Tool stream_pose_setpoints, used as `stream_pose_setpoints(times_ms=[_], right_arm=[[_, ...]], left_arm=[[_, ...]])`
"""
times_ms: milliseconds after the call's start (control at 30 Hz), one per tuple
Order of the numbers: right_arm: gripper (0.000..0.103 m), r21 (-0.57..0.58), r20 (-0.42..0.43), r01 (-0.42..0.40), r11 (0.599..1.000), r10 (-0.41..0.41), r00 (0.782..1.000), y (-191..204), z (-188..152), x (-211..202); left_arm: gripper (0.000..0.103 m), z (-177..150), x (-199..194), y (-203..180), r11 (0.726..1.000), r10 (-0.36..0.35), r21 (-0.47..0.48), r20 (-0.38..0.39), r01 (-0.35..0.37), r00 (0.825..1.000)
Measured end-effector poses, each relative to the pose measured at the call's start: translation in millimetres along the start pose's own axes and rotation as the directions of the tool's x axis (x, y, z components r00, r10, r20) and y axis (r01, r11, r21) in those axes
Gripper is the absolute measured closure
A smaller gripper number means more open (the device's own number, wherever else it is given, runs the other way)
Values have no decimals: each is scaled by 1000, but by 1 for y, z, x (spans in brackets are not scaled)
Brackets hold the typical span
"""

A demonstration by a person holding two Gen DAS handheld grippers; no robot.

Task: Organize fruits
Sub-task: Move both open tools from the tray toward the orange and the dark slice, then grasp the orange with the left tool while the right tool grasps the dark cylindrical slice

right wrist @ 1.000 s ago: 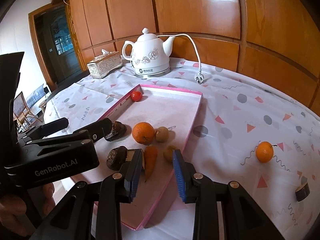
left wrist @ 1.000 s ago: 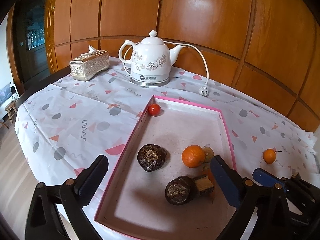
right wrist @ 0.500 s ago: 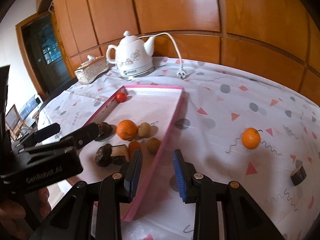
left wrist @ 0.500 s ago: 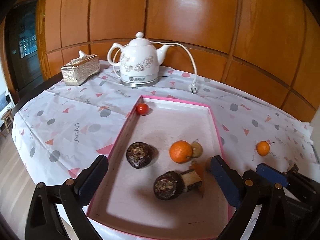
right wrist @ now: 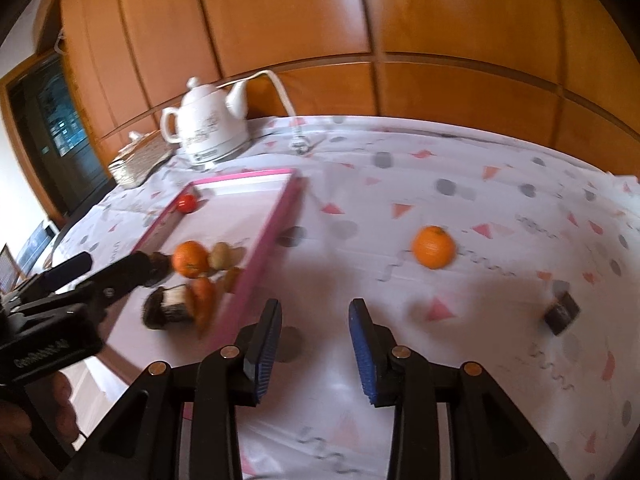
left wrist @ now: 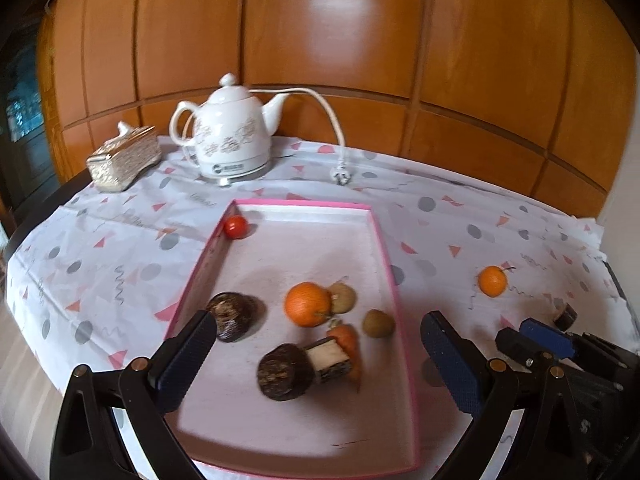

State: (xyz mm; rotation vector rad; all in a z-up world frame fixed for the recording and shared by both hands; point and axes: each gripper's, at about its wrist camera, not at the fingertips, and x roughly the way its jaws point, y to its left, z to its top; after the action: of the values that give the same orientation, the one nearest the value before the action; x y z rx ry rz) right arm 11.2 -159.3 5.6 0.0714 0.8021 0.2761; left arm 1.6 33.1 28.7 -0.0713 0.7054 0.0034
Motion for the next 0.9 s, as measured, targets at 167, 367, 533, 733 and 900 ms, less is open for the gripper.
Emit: stream_pose_setpoints(times_ms=[167, 367, 533, 733, 900], right_arm=[[68, 73, -4, 66, 995, -66, 998, -37, -6, -8], [67, 194, -8, 162, 968, -164, 986, -90, -16, -20], [56, 289, -13, 236, 928, -243, 970, -129, -23, -29], [51, 387, -42, 277, 880, -283, 958, -168, -28, -24], [51, 439, -57, 258, 860, -260, 964, -185, -25, -15]], left_arm=[[1, 5, 1, -22, 998, -54, 41, -6, 54, 999], [1, 7, 7, -53, 986, -123, 108, -29, 126, 992], [1, 7, 14, -78, 973, -164, 157, -60, 172, 985], [1, 4, 26, -100, 960, -184, 194, -99, 200, 978], [1, 5, 39, -113, 955, -193, 205, -127, 216, 973]])
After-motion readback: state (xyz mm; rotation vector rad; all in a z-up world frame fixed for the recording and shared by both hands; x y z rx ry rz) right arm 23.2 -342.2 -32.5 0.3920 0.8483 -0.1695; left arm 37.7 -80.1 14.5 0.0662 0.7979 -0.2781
